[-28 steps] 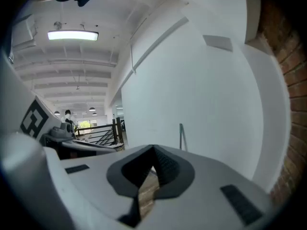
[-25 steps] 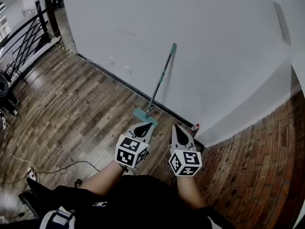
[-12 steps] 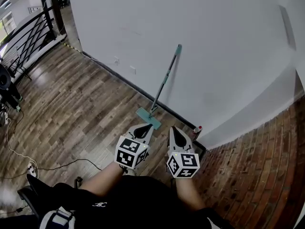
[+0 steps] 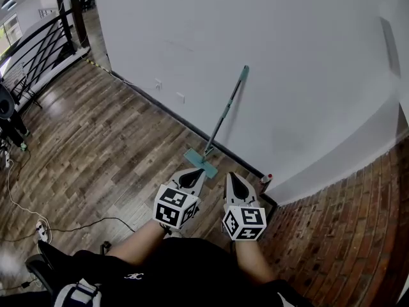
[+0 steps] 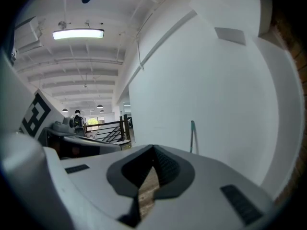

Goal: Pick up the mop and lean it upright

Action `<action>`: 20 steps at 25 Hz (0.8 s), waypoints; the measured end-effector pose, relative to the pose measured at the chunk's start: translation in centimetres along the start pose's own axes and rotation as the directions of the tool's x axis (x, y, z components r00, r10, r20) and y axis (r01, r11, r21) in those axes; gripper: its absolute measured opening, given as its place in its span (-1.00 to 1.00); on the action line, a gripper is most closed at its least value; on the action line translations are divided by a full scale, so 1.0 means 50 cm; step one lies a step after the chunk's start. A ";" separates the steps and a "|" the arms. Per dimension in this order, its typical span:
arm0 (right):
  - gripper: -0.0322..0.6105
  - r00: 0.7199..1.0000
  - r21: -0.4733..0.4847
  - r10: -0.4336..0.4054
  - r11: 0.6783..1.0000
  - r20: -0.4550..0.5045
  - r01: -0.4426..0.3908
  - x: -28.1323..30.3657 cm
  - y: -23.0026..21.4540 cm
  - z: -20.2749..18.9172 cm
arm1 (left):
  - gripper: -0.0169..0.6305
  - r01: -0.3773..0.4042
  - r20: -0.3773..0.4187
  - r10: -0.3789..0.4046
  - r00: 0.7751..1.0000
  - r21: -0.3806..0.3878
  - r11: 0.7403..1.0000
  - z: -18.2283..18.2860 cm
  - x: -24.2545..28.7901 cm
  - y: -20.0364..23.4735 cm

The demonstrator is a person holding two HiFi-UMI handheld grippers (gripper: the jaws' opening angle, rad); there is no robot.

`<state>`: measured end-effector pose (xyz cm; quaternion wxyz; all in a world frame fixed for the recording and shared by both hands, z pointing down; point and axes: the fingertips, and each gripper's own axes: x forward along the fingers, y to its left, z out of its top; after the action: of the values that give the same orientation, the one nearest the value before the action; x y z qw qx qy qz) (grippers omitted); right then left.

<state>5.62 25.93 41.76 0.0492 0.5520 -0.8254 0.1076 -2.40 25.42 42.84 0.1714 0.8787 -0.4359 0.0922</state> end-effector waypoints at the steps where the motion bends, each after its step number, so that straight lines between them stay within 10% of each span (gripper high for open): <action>1: -0.86 1.000 -0.004 -0.003 1.000 -0.001 0.003 0.003 0.008 0.000 | -0.96 0.002 0.003 -0.002 1.000 -0.002 1.000 0.000 -0.004 0.008; 20: -0.86 0.994 0.013 -0.106 0.994 -0.040 0.107 0.099 0.012 -0.039 | -0.96 0.089 -0.039 -0.091 0.995 -0.044 0.995 -0.019 0.053 0.116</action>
<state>3.10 22.14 44.56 0.0671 0.5934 -0.7928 0.1217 -5.44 20.55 45.82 0.2025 0.8916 -0.3941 0.0931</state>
